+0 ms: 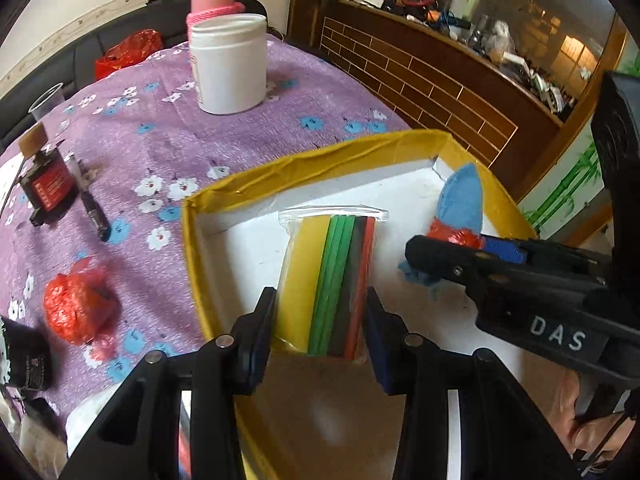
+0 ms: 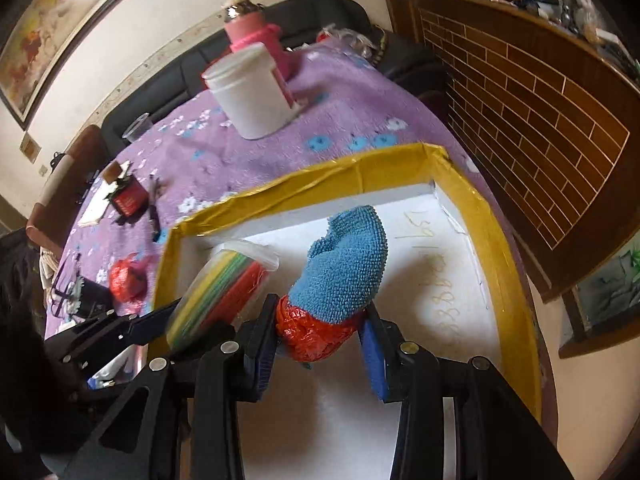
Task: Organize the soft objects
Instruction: 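Lower the blue cloth into the tray and open the right gripper, then move both grippers back toward the items on the table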
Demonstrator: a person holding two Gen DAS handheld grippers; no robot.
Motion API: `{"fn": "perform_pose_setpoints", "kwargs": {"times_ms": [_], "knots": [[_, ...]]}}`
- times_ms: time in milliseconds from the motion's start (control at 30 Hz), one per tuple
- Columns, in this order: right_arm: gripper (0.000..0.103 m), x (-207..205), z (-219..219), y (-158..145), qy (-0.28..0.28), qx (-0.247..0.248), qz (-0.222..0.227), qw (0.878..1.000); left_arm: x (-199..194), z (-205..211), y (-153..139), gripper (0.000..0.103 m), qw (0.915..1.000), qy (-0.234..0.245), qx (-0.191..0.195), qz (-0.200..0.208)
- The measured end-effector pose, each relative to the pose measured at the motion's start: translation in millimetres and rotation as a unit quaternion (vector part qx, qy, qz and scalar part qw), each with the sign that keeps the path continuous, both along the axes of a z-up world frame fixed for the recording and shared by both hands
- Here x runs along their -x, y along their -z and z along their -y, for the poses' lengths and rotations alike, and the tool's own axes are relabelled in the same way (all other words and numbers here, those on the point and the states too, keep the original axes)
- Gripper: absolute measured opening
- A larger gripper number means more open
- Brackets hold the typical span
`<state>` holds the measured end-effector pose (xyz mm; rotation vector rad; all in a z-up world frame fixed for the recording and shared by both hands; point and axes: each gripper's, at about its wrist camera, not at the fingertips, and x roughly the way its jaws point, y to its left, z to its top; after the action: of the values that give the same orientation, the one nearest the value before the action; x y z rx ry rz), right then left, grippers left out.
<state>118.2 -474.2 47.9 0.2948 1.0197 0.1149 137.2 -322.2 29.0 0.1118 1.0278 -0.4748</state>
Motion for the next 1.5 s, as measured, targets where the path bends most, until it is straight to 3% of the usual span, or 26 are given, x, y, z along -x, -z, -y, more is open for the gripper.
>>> {"fn": "perform_pose_setpoints", "kwargs": {"times_ms": [233,300,367,533,733,833,1000,1067,1167,1367,1500], "knots": [[0.047,-6,8,9,-0.001,-0.003,-0.012,1.000,-5,7,9,0.041,0.9999,0.001,-0.011,-0.002],[0.052,-7,10,9,0.000,-0.007,-0.014,1.000,-4,7,9,0.046,0.9999,0.005,-0.011,-0.001],[0.064,-7,12,8,0.002,-0.005,-0.012,1.000,-4,7,8,0.053,0.9999,0.005,-0.009,0.002],[0.067,-1,13,1,0.005,-0.006,0.001,1.000,1,4,3,0.057,1.0000,0.004,-0.002,0.001],[0.068,36,2,-41,0.008,0.022,0.070,0.997,20,-15,-16,0.057,0.9994,-0.008,0.024,0.022],[0.088,63,-12,-62,0.003,0.034,0.113,0.993,35,-27,-24,0.058,0.9987,-0.011,0.036,0.035],[0.093,121,-45,-92,0.015,0.097,0.212,0.972,66,-52,-38,0.059,0.9966,-0.017,0.054,0.060],[0.096,144,-58,-94,0.016,0.083,0.233,0.969,80,-64,-44,0.060,0.9953,-0.020,0.059,0.073],[0.096,166,-71,-90,0.012,0.055,0.252,0.966,104,-85,-53,0.061,0.9928,-0.025,0.063,0.099],[0.096,185,-89,-77,0.005,-0.011,0.241,0.971,147,-132,-62,0.067,0.9885,-0.037,0.079,0.123],[0.096,201,-121,-72,-0.019,-0.001,0.254,0.967,170,-163,-58,0.067,0.9872,-0.051,0.082,0.127]]}}
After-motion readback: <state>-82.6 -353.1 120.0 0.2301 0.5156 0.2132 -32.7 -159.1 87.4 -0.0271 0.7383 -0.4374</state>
